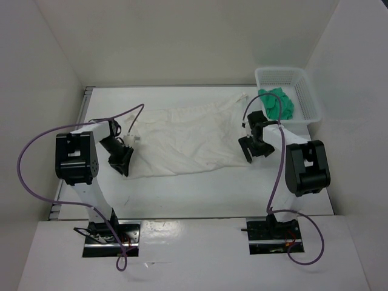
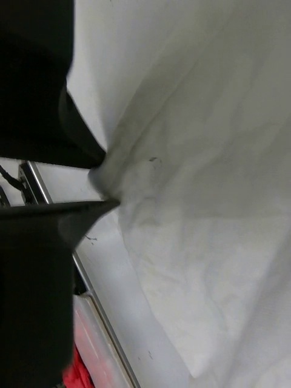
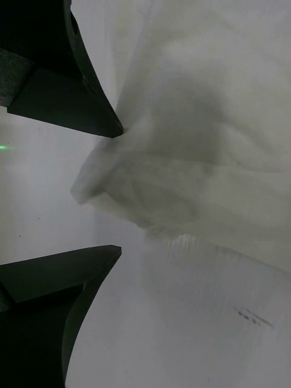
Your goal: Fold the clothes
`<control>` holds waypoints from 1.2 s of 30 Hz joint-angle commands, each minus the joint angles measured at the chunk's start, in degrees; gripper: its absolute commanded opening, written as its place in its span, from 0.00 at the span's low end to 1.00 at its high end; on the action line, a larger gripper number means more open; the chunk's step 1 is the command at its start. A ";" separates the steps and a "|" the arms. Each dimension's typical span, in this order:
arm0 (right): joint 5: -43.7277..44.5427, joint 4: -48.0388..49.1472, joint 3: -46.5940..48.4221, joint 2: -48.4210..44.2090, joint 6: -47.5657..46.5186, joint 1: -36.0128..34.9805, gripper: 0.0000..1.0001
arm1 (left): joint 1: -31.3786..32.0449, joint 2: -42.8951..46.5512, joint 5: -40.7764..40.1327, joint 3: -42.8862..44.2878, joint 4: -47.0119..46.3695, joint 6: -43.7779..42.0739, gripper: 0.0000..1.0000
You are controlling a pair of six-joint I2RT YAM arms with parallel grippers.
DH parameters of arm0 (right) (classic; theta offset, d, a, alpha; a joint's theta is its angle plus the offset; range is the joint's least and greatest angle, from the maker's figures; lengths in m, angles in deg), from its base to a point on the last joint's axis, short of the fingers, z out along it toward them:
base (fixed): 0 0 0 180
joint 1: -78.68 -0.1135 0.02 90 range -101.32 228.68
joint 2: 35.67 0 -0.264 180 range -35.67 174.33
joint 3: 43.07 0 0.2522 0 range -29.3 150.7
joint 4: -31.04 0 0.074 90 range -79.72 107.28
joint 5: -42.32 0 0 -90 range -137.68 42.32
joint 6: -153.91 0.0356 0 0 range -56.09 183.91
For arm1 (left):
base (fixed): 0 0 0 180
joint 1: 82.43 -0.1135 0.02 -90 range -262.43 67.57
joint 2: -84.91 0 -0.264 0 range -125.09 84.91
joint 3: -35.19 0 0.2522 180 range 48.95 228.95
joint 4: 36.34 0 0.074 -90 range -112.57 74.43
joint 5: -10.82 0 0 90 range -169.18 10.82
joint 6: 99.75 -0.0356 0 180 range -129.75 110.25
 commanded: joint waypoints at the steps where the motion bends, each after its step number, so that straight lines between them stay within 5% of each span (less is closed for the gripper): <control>1: 0.87 2.50 -1.88 3.21 -1.84 0.99 0.80 | 0.85 -1.04 2.46 1.31 0.81 -1.26 0.23; 4: 0.25 3.03 -1.89 5.15 -2.37 1.00 0.67 | 0.86 -1.04 2.99 1.31 0.81 -1.26 0.10; 6: 0.25 3.56 -1.89 5.77 -2.38 1.52 0.45 | 0.86 -1.04 2.99 1.31 0.81 -1.26 0.00; 9: 0.87 3.57 -1.89 4.90 -2.99 2.84 0.10 | 0.86 -0.43 2.99 1.31 0.20 -1.26 0.00; 11: 1.40 3.57 -1.89 3.67 -3.61 4.41 0.01 | 0.86 0.88 2.46 1.31 0.20 -1.26 0.00; 21: 2.10 0.23 -3.46 -2.05 -9.85 11.54 0.00 | 0.86 2.82 1.32 2.37 -0.33 -1.26 0.00; 36: -1.15 -8.65 -6.46 -1.53 -17.31 6.97 0.00 | -2.57 7.39 -6.67 -0.27 5.30 -8.29 0.00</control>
